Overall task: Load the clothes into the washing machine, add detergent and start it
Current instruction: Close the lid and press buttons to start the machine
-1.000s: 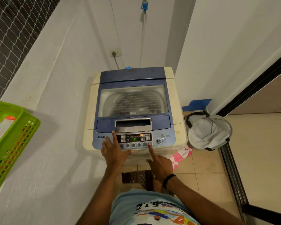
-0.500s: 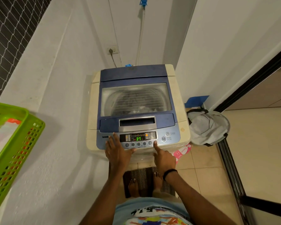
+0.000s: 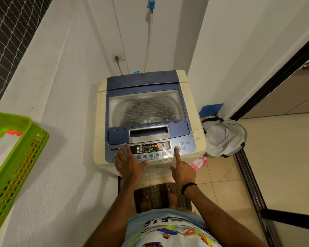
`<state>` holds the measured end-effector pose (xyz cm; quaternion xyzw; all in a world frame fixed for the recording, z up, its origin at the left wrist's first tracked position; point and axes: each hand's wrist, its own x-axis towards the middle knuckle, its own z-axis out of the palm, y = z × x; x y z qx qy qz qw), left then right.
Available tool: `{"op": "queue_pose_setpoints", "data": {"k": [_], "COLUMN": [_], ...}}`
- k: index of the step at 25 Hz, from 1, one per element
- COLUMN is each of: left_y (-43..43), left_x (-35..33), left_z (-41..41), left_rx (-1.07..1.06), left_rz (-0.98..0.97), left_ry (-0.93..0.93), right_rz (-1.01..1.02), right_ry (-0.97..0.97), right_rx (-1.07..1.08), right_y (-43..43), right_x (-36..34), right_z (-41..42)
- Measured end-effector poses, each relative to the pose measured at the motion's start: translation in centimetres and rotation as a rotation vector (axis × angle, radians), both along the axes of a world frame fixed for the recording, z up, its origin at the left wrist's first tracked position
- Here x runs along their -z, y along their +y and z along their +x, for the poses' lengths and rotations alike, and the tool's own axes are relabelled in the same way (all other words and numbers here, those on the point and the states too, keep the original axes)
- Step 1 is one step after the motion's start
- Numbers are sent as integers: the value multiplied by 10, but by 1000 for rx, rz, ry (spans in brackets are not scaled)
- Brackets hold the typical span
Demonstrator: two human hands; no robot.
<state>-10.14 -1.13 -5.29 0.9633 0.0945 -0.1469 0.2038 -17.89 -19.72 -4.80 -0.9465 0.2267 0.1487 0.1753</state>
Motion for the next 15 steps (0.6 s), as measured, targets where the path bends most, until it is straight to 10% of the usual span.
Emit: {"op": "queue_pose_setpoints", "data": {"k": [15], "left_y": [8], "left_x": [11], "left_z": [-1], "left_rx": [31], "left_rz": [56], "left_ry": [-16], "right_rz": [-65], "right_ry": [23], "right_rx": [-10], "right_y": [-16], "right_x": [-4], "right_z": [-2]}}
